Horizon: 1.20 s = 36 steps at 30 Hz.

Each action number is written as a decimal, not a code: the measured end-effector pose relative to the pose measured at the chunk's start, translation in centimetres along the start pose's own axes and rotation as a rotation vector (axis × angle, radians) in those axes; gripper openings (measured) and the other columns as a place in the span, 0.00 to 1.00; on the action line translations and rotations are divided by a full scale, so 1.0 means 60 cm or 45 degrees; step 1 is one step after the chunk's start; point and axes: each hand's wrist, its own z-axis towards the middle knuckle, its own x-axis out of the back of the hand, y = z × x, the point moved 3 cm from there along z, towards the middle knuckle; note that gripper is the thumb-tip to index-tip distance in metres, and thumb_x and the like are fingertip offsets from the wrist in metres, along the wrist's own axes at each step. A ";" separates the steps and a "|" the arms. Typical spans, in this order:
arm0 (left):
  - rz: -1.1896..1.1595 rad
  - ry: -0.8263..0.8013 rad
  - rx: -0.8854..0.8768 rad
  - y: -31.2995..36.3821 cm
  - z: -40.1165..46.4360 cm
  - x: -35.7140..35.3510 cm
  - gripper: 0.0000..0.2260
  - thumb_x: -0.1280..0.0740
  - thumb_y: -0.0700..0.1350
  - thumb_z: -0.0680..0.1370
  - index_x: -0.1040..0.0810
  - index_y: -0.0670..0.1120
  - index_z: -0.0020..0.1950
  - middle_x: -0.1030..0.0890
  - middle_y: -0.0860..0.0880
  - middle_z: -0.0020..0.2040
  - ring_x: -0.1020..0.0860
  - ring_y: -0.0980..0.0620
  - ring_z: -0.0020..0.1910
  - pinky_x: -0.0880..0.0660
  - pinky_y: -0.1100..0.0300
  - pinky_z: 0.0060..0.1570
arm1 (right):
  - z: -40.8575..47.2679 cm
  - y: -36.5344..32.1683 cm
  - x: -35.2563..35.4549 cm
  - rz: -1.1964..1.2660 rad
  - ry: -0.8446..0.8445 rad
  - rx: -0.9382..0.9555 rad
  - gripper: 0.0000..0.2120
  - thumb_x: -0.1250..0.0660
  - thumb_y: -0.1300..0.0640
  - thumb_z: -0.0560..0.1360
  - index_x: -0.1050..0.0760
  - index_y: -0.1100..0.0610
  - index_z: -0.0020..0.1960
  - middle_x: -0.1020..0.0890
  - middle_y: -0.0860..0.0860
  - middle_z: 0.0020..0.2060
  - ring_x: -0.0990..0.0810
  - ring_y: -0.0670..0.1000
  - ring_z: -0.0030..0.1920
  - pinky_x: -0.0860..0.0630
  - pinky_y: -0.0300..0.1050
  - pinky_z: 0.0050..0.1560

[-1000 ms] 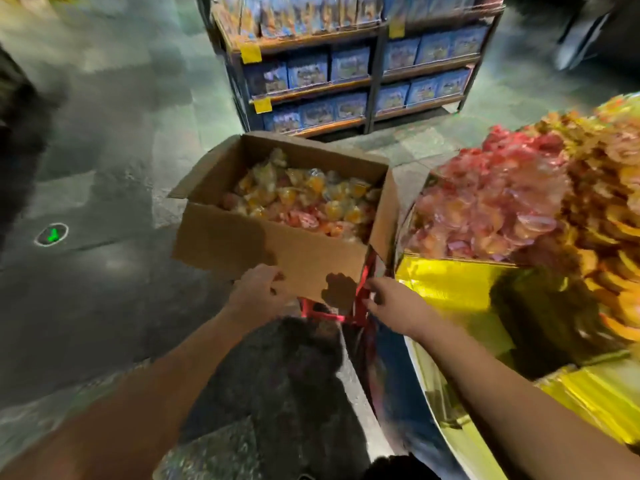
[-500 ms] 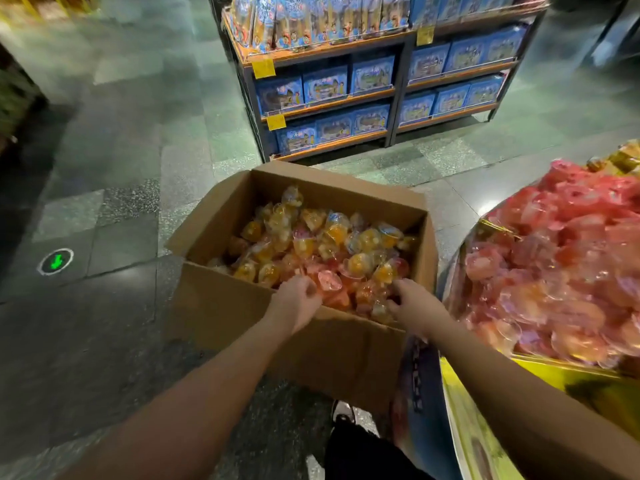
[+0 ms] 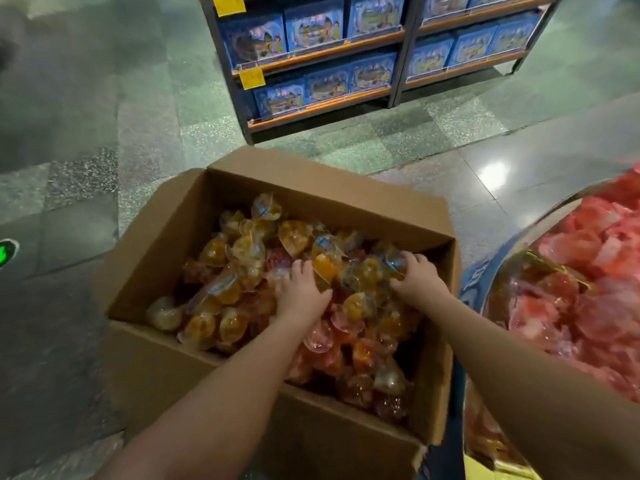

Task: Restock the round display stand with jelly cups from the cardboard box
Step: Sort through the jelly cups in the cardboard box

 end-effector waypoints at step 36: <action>-0.550 -0.330 -0.491 -0.006 -0.569 -0.036 0.29 0.28 0.46 0.76 0.41 0.53 0.71 0.36 0.50 0.68 0.30 0.50 0.63 0.33 0.58 0.59 | -0.752 0.212 -0.178 0.777 0.625 -0.067 0.32 0.24 0.57 0.71 0.33 0.57 0.72 0.27 0.55 0.65 0.27 0.50 0.63 0.34 0.34 0.59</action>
